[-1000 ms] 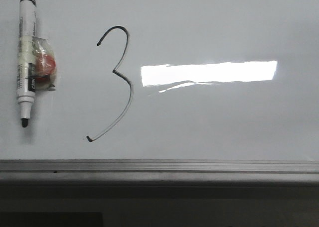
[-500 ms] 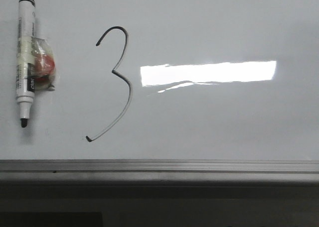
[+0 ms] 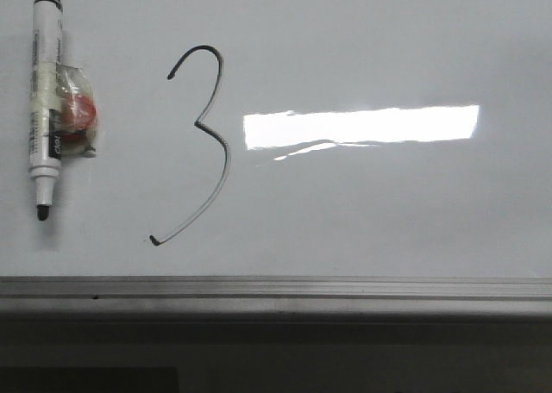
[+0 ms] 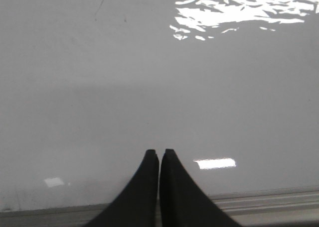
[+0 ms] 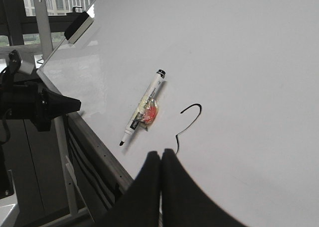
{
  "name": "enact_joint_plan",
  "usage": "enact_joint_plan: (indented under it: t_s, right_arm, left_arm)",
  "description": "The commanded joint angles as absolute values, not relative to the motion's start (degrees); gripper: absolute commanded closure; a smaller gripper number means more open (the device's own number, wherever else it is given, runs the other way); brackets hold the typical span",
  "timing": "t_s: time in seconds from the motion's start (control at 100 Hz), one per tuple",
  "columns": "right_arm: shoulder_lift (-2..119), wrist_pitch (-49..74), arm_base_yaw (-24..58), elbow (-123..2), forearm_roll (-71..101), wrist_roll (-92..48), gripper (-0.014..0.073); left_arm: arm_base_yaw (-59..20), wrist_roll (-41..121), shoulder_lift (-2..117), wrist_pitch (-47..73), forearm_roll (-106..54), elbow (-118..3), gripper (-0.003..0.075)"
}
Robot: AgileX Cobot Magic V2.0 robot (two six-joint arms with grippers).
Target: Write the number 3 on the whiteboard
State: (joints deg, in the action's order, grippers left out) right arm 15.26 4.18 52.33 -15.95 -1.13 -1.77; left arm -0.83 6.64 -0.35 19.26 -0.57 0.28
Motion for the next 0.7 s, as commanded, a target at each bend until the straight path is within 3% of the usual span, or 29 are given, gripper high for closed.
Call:
enact_joint_plan:
  t_s: [0.0, 0.42, 0.54, 0.69]
  right_arm:
    - [15.6, -0.5, 52.0, -17.6, -1.9, -2.0, 0.0659]
    - [15.7, 0.7, 50.2, -17.4, -2.8, -1.8, 0.0659]
    - [15.7, 0.0, 43.1, -17.0, -2.8, -0.5, 0.0659]
    - [15.7, -4.4, 28.3, -14.1, -2.8, -0.5, 0.0659]
  left_arm:
    - [-0.8, 6.2, -1.8, 16.6, -0.5, 2.2, 0.0741]
    - [-0.8, 6.2, -1.8, 16.6, -0.5, 2.2, 0.0741]
    - [-0.8, 6.2, -1.8, 16.6, -0.5, 2.2, 0.0741]
    - [-0.8, 6.2, -1.8, 16.6, -0.5, 2.2, 0.0741]
